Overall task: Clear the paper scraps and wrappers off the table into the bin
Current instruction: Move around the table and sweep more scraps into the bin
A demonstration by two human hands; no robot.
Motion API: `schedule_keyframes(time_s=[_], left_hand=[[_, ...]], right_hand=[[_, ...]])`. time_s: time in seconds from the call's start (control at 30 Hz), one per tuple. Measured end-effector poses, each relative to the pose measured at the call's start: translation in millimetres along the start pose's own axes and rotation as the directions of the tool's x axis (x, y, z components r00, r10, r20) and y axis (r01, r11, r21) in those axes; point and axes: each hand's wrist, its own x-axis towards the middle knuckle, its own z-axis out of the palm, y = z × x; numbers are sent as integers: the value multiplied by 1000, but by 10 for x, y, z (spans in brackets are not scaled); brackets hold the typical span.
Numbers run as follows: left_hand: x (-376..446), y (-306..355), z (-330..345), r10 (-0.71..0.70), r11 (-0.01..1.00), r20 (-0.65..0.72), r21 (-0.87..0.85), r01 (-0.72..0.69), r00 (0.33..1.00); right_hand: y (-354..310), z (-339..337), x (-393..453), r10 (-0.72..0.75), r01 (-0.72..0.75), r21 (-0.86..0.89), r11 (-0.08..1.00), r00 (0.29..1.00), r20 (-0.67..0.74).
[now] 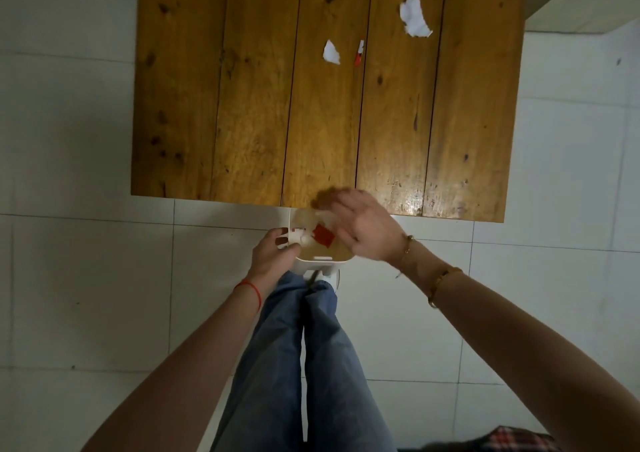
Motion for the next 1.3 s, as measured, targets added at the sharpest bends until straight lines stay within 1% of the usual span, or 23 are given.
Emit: schedule_keyframes(time_s=[0.07,0.1,0.17,0.2,0.33,0.4,0.5,0.63,0.73,0.8,0.93,1.03,1.17,1.3], left_hand=[[17,-3,-7,3,1000,10,-4,-3,1000],[30,-10,-11,4,1000,15,-6,-4,1000],[53,-26,-18,-2,1000,24,-7,3,1000],[63,-33,-23,-6,1000,30,-9,6,1000],[91,-41,-39,-12,1000,39,4,12,999],[94,-40,-43,-8,999,33,42,6,999],[98,-29,-62,-5,997,30,82,2,1000],[105,-23,-101,5,995,35,104,-8,999],[111,-16,-125,-11,997,52,80,7,999],[107,3,-134,-22,999,56,51,19,998],[83,40,-140,-22,999,48,47,20,999],[58,30,-127,-17,998,40,62,15,999],[-9,14,-106,-8,998,18,61,7,1000],[-134,-33,-108,-2,997,22,76,0,1000]], right_hand=[[156,-152,239,126,-127,1,992,987,-98],[258,-247,390,206,-208,-1,978,970,-129],[479,-443,705,351,-355,-2,935,926,-136],[591,-529,858,397,-401,-4,916,909,-127],[913,-728,1353,452,-458,-66,886,888,-90],[989,-762,1513,468,-472,-59,880,881,-72],[1005,-747,1661,458,-459,-67,886,889,-26],[863,-627,1617,380,-376,-125,918,925,6],[744,-502,1458,290,-280,-170,945,956,41],[668,-410,1359,264,-250,-176,952,963,59],[464,-201,1060,239,-226,-157,961,968,69],[248,-3,698,186,-173,-109,979,975,120],[-87,246,159,144,-137,-49,989,970,194],[-422,358,-261,131,-134,2,991,976,172]])
